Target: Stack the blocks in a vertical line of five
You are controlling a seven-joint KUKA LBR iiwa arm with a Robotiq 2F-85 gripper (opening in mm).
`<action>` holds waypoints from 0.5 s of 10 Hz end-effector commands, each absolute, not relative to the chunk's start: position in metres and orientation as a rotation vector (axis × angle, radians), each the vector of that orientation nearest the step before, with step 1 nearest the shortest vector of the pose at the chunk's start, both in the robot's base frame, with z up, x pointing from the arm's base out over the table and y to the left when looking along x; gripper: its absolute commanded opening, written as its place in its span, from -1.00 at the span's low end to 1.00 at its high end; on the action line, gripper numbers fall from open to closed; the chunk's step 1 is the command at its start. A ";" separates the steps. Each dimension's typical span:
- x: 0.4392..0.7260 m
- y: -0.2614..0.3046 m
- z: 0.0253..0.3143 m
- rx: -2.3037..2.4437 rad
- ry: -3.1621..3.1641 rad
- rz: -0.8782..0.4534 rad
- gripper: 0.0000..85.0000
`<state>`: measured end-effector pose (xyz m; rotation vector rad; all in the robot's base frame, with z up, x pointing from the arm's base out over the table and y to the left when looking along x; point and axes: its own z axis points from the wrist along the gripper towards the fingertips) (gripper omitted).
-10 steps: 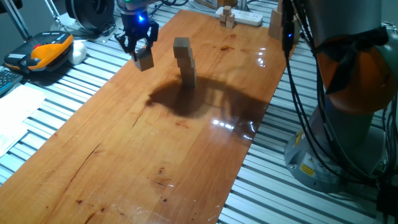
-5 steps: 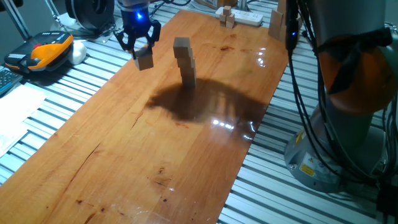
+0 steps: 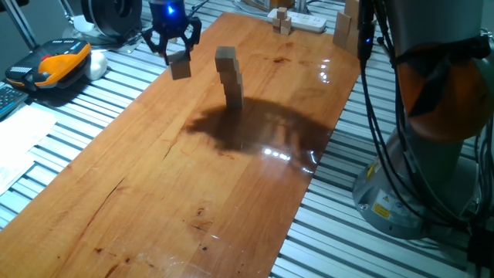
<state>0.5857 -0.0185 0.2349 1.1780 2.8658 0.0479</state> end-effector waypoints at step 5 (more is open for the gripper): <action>0.573 -0.031 0.250 1.184 2.844 -0.006 -1.00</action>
